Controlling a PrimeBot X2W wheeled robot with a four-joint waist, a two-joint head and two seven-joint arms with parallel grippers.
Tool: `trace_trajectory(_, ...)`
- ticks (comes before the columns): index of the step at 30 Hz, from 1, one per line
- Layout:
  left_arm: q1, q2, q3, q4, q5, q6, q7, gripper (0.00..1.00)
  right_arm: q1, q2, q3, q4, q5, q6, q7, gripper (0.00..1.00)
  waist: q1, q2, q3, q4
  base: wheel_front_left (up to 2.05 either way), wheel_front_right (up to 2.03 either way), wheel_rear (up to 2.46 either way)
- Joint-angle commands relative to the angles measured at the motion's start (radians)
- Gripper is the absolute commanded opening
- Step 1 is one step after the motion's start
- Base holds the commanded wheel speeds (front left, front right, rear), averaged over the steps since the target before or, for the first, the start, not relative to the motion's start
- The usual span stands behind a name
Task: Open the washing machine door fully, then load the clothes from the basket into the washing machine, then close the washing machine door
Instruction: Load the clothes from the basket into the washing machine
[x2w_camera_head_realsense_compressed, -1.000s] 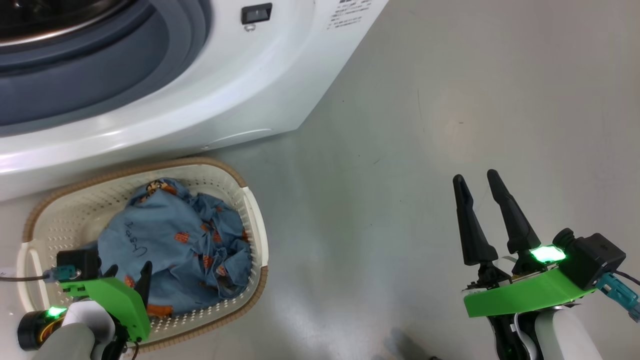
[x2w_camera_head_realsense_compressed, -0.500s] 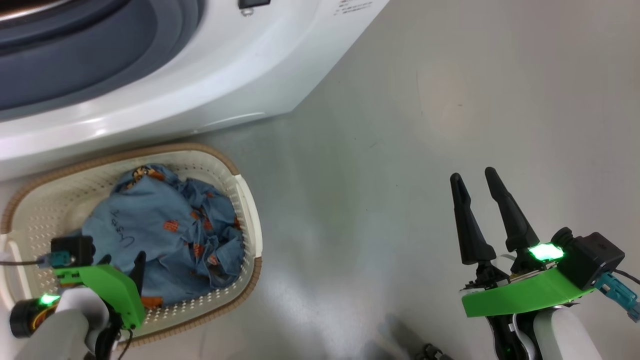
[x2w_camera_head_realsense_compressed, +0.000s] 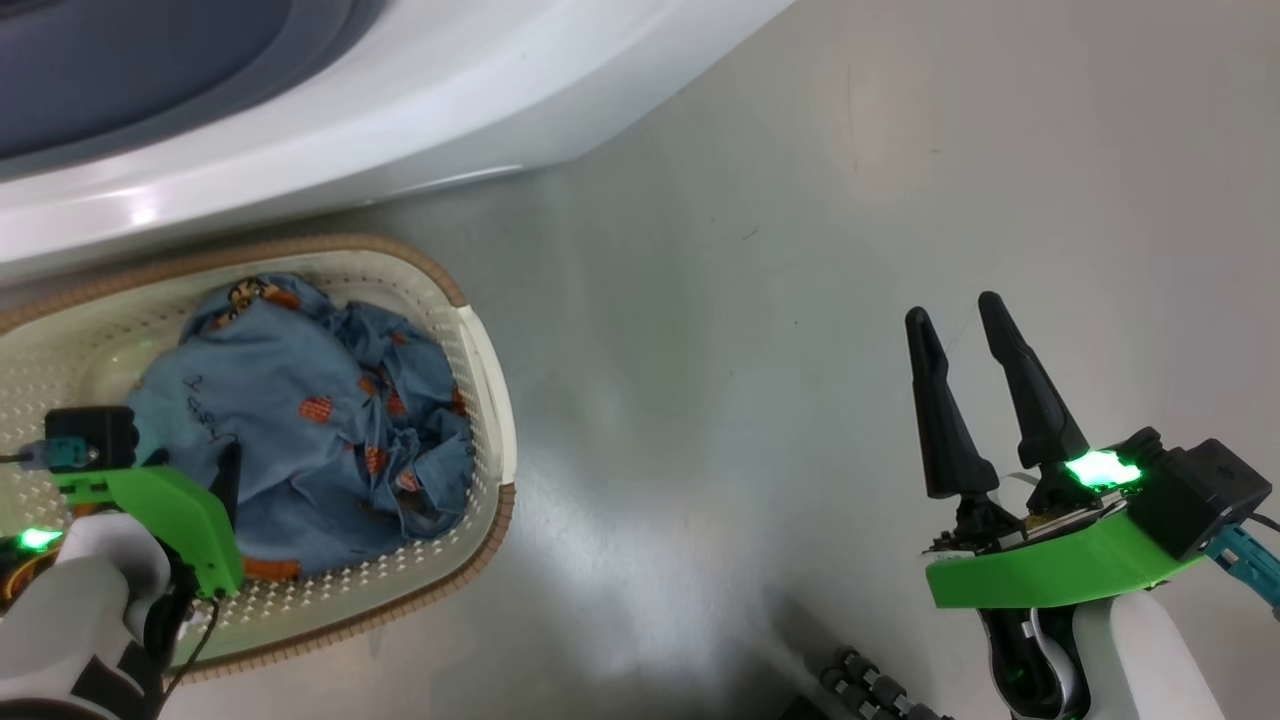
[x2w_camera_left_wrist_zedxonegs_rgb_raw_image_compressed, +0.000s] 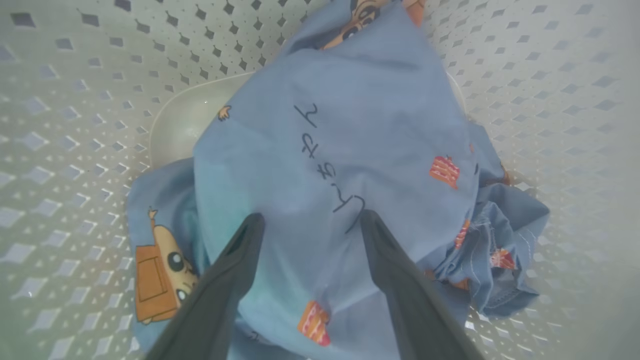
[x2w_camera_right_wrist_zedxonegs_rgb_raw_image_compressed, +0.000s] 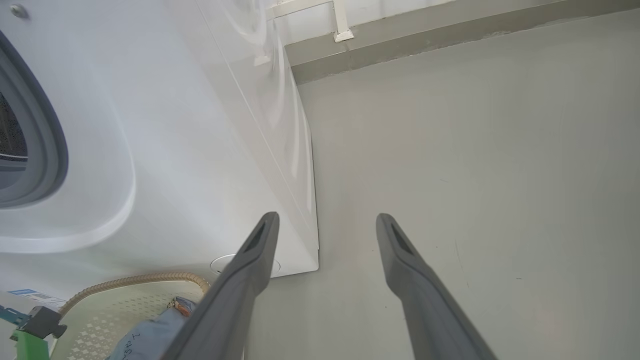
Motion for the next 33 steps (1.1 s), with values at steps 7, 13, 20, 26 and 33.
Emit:
trace_trajectory(7, -0.040, 0.028, -0.001, 0.034, 0.014, -0.002, -0.015, 1.00, 0.002, -0.010, 0.023, -0.035, -0.014, 0.003, -0.007, 1.00, 0.0000, 0.0000, 0.043, 0.000, 0.00, 0.00, 0.00)
trace_trajectory(13, -0.060, 0.024, -0.021, 0.050, 0.013, -0.002, -0.011, 1.00, 0.004, -0.010, 0.022, -0.044, -0.018, 0.003, -0.007, 1.00, 0.0000, 0.0000, 0.066, -0.003, 0.00, 0.00, 0.00)
trace_trajectory(20, -0.068, 0.001, -0.046, 0.060, 0.005, -0.002, -0.023, 0.60, 0.014, -0.010, 0.014, -0.050, -0.033, 0.003, -0.007, 1.00, 0.0000, 0.0000, 0.073, 0.005, 0.00, 0.00, 0.00)
trace_trajectory(26, -0.061, -0.021, -0.068, 0.061, -0.006, -0.002, -0.038, 0.09, 0.024, -0.010, 0.006, -0.049, -0.055, 0.003, -0.007, 1.00, 0.0000, 0.0000, 0.062, 0.020, 0.00, 0.00, 0.00)
trace_trajectory(33, -0.046, -0.051, -0.093, 0.058, -0.024, -0.002, -0.055, 0.00, 0.036, -0.010, -0.005, -0.042, -0.081, 0.003, -0.007, 1.00, 0.0000, 0.0000, 0.034, 0.049, 0.00, 0.00, 0.00)
